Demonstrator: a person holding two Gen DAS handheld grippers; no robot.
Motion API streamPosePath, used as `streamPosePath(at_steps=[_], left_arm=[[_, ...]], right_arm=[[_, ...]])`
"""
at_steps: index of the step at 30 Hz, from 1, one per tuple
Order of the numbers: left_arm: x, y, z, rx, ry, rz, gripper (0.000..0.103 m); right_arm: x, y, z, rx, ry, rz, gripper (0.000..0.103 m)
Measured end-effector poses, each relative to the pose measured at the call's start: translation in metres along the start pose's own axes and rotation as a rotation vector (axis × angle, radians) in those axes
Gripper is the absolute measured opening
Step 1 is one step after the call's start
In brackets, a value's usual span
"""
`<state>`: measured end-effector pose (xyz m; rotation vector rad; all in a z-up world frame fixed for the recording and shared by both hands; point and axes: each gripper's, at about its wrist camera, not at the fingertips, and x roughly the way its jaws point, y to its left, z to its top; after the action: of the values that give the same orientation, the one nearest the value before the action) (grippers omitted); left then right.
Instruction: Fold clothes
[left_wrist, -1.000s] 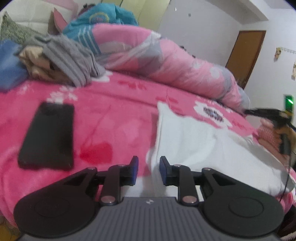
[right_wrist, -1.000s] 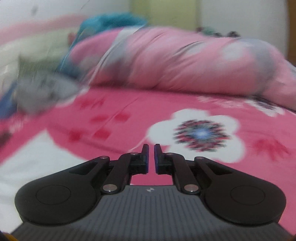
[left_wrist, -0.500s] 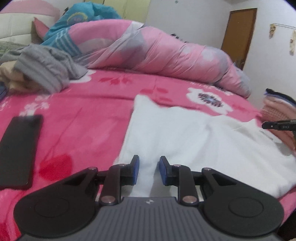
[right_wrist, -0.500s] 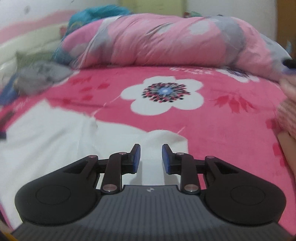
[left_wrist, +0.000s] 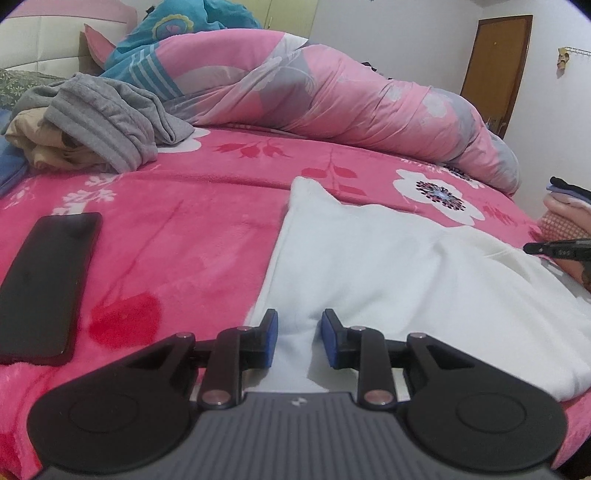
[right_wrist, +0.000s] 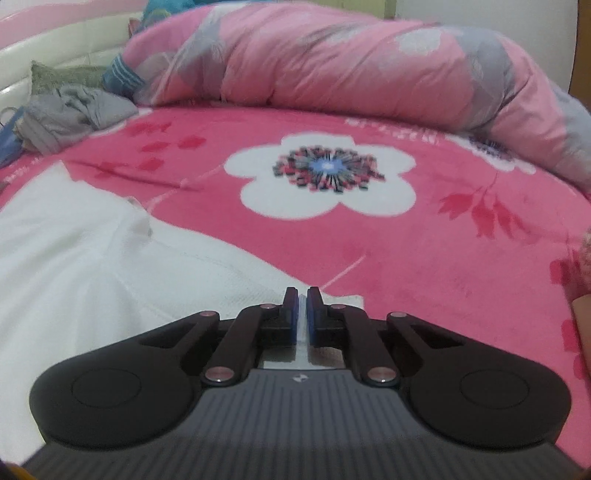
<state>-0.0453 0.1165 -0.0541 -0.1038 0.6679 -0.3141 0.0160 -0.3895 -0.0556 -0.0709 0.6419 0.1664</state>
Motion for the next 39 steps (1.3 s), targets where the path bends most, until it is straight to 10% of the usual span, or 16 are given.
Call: streamPosePath(at_steps=[2,5,6,8,11,17,22,26,31,35,39], left_arm=[[0.000,0.001,0.000,0.002,0.001,-0.002,0.028],[0.001,0.001,0.000,0.006,0.001,-0.002,0.028],[0.001,0.000,0.000,0.007,0.000,0.000,0.028],[0.001,-0.001,0.000,0.010,-0.001,0.004,0.028],[0.001,-0.003,-0.001,0.015,-0.002,0.009,0.028],[0.002,-0.001,0.001,0.026,0.003,0.005,0.028],[0.003,0.000,0.002,0.029,0.004,0.005,0.028],[0.004,-0.001,0.002,0.025,0.001,0.007,0.028],[0.004,-0.001,0.001,0.033,-0.003,0.011,0.028],[0.005,0.000,0.000,0.028,-0.008,0.008,0.028],[0.006,0.002,0.000,0.022,-0.015,0.001,0.028]], right_arm=[[-0.009,-0.008,0.000,0.048,-0.029,0.006,0.008],[-0.008,-0.029,-0.001,0.154,-0.018,0.005,0.061],[-0.005,-0.033,-0.002,0.173,-0.007,0.019,0.063],[0.003,-0.034,-0.005,0.185,0.012,0.058,0.059],[0.002,-0.019,-0.006,0.110,-0.002,0.023,0.000],[-0.033,-0.030,-0.012,0.151,-0.150,-0.099,0.000],[-0.029,-0.055,-0.022,0.282,-0.111,0.003,0.003],[-0.018,-0.046,-0.015,0.231,-0.084,0.066,0.041],[-0.008,-0.016,0.003,0.045,-0.040,0.135,0.053],[0.011,0.004,0.012,-0.053,0.063,0.163,0.051],[0.021,0.017,0.007,-0.066,0.096,0.145,0.013]])
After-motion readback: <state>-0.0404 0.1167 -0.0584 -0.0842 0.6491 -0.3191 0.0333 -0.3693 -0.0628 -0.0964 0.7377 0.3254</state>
